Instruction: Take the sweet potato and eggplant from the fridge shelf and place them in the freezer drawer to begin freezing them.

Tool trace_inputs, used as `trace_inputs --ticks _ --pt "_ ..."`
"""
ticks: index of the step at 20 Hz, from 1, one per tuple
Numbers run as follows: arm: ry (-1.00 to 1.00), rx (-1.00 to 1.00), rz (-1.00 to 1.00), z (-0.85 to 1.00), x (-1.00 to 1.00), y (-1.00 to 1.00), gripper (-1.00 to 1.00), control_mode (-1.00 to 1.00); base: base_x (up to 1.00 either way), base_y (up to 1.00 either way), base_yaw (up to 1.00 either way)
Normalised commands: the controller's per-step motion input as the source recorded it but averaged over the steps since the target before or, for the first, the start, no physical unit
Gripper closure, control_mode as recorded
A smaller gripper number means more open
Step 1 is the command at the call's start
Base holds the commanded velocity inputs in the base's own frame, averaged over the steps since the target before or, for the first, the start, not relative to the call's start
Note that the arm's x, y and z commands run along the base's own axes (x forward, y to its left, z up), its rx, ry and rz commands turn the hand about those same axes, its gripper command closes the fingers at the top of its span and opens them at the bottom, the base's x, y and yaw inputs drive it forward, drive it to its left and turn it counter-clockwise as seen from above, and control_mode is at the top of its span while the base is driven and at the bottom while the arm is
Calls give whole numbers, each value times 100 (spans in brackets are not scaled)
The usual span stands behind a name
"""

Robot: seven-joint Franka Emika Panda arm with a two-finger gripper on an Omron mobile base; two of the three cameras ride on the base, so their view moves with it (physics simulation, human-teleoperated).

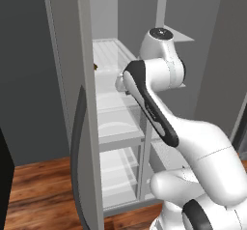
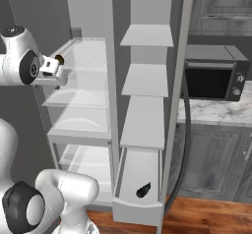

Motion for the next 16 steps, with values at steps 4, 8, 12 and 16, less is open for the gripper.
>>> trace_inputs --ticks 4,8,12,16 --pt "-1 0 0 1 56 25 -100 -100 0 0 0" --pt "-5 1 0 1 74 54 -100 -100 0 0 0" --pt "-6 7 0 11 83 65 -100 -100 0 0 0" --pt "-2 1 0 10 98 51 -100 -100 0 0 0"
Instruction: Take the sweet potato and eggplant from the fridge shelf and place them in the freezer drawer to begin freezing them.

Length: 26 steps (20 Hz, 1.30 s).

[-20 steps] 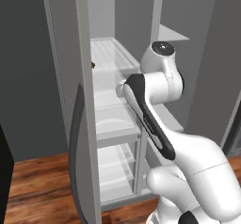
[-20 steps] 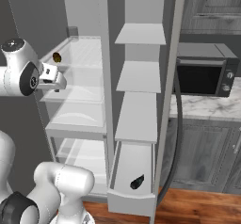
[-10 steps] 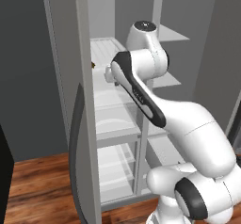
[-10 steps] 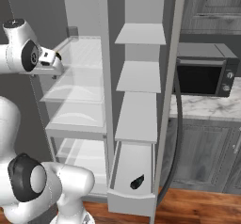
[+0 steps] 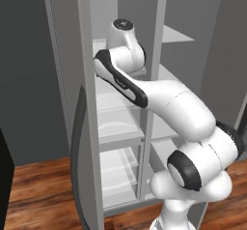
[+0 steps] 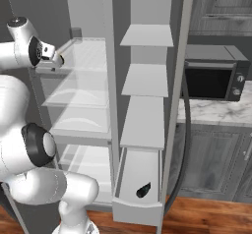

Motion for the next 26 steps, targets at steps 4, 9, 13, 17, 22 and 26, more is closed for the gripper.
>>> trace_inputs --ticks 4,9,13,17,22,26 --pt "0 1 0 -1 88 34 -100 -100 0 0 0" --pt "-1 0 0 -17 78 4 -100 -100 0 0 0" --pt "-3 0 0 -25 63 1 -100 -100 0 0 0" --pt "-2 3 0 -24 51 7 -100 -100 0 0 0" --pt "-3 1 2 -15 35 10 -100 -100 0 0 0" --pt "-5 0 3 -6 40 29 -100 -100 0 0 0"
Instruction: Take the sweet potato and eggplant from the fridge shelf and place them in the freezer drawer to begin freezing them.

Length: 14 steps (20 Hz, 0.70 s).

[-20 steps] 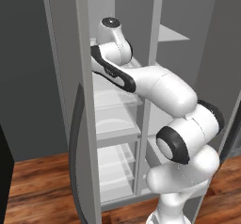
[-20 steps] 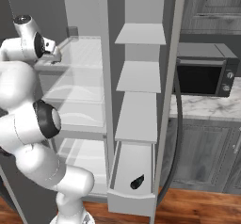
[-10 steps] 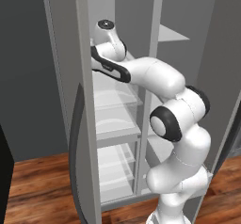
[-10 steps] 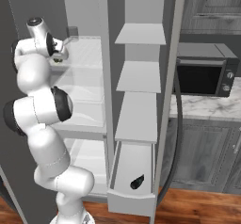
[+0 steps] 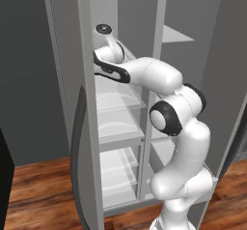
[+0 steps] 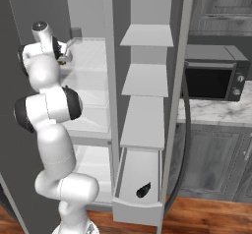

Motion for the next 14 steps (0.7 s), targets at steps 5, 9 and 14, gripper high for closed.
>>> trace_inputs --ticks 5,9,14 --pt "-1 0 1 -3 34 13 -100 -100 0 0 0" --pt "0 -2 0 -14 28 0 -100 -100 0 0 0" --pt "0 -2 0 -13 26 0 -100 -100 0 0 0"
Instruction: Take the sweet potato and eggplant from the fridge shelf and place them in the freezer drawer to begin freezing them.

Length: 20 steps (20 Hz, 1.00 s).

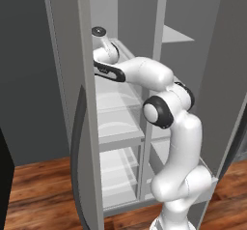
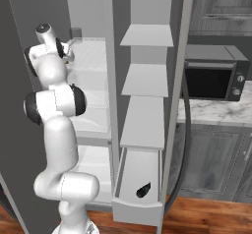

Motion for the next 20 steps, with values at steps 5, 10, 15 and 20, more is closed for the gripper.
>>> trace_inputs --ticks 5,10,15,20 --pt "0 0 0 -20 17 0 100 -100 0 0 0" --pt "0 0 0 -6 4 0 100 -100 0 0 0" --pt "0 0 0 0 -45 -26 100 -100 0 0 0" --pt "0 0 0 0 -100 -90 100 -100 0 0 0"
